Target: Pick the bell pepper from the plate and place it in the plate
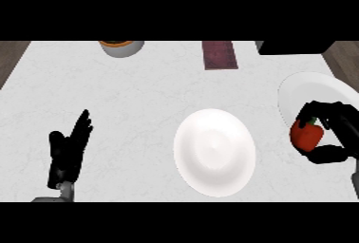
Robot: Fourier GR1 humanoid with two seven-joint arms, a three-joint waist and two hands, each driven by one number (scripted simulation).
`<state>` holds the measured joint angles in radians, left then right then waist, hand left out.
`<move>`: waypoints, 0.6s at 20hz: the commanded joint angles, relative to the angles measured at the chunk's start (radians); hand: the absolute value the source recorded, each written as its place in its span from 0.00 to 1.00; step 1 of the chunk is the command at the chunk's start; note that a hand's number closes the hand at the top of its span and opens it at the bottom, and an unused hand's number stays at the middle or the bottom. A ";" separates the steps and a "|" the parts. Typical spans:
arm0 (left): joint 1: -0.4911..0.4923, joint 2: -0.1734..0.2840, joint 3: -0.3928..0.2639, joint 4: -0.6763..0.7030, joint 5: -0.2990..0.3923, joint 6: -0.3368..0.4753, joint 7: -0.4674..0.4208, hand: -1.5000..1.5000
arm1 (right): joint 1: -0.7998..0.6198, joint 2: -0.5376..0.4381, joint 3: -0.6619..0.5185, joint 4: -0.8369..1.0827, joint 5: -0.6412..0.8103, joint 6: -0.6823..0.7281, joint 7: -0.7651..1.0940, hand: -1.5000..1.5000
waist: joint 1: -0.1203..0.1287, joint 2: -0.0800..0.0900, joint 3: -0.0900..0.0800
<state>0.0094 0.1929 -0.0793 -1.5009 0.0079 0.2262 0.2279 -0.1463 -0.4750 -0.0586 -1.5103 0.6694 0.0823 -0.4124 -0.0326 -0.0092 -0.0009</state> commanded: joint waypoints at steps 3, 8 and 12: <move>-0.038 0.007 0.010 0.013 0.000 -0.026 0.010 0.50 | 0.083 -0.038 -0.195 -0.173 -0.127 0.031 0.099 1.00 | 0.015 0.006 0.000; -0.122 -0.020 0.028 0.097 -0.008 -0.031 0.008 0.50 | -0.056 -0.058 -0.234 -0.029 -0.097 0.058 0.201 1.00 | 0.031 0.010 0.001; -0.018 -0.021 0.004 0.009 -0.030 -0.035 0.002 0.50 | -0.158 -0.132 -0.303 0.224 -0.101 0.029 0.073 1.00 | 0.041 0.011 0.001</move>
<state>-0.0276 0.1763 -0.0724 -1.4805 -0.0105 0.1973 0.2300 -0.2304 -0.5519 -0.3080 -1.4351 0.5649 0.1176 -0.2971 0.0015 0.0000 0.0000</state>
